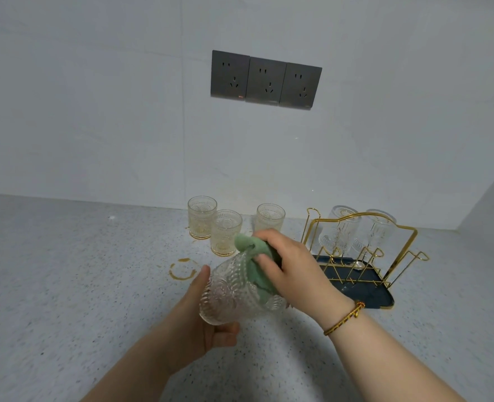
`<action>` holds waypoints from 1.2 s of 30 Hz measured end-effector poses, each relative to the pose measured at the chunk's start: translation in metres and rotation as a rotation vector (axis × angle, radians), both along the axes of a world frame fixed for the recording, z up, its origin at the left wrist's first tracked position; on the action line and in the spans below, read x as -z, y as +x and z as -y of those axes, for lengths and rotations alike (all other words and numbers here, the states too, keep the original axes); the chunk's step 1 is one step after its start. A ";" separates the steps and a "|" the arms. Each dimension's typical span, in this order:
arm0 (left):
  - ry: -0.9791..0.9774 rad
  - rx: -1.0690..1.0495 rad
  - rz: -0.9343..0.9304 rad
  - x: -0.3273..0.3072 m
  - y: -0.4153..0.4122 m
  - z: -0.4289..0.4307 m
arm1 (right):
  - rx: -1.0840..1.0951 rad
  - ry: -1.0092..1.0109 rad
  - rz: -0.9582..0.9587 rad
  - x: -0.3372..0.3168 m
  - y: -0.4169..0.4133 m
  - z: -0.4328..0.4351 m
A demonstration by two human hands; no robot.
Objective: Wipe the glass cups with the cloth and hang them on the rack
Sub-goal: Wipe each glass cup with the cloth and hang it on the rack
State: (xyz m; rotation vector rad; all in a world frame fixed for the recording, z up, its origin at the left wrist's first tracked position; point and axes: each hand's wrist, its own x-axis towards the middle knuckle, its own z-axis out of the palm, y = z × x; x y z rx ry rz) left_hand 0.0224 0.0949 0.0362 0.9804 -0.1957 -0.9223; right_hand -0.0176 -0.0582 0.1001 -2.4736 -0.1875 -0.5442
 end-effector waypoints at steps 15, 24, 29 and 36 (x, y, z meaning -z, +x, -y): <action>0.053 -0.088 0.045 -0.003 0.000 0.002 | 0.071 0.050 -0.004 0.012 0.000 -0.001; -0.004 -0.286 0.247 -0.011 0.003 0.006 | 0.283 0.547 -0.255 0.026 0.006 0.004; 0.048 -0.101 0.027 -0.001 0.005 0.007 | 0.113 0.159 0.002 0.014 -0.001 0.003; -0.087 -0.182 0.190 -0.007 0.004 0.004 | 0.237 0.504 -0.173 0.026 0.003 0.005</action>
